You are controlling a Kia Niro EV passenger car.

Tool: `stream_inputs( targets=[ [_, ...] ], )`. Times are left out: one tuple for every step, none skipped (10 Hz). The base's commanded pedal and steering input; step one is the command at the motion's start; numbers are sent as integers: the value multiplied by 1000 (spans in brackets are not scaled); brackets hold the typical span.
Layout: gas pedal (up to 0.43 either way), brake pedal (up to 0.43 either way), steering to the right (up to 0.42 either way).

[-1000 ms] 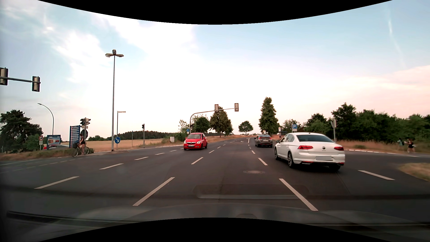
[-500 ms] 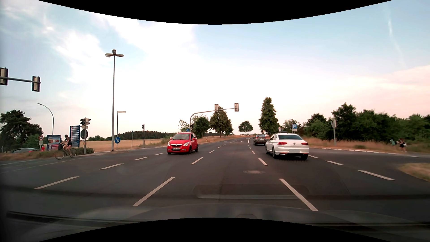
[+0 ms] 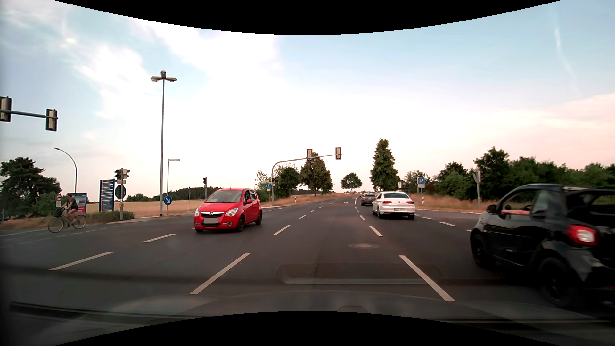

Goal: Follow the waypoints while adhering to traffic rules and regulations

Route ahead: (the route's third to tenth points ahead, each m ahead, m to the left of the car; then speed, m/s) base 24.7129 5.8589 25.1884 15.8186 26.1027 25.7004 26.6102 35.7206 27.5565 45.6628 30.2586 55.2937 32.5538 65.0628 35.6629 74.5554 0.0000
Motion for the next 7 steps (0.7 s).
stream_inputs(
  targets=[
    [0, 360, -1],
    [0, 360, -1],
    [0, 366, -1],
    [0, 360, -1],
    [0, 360, -1],
    [0, 366, -2],
    [0, 366, -2]
  ],
)
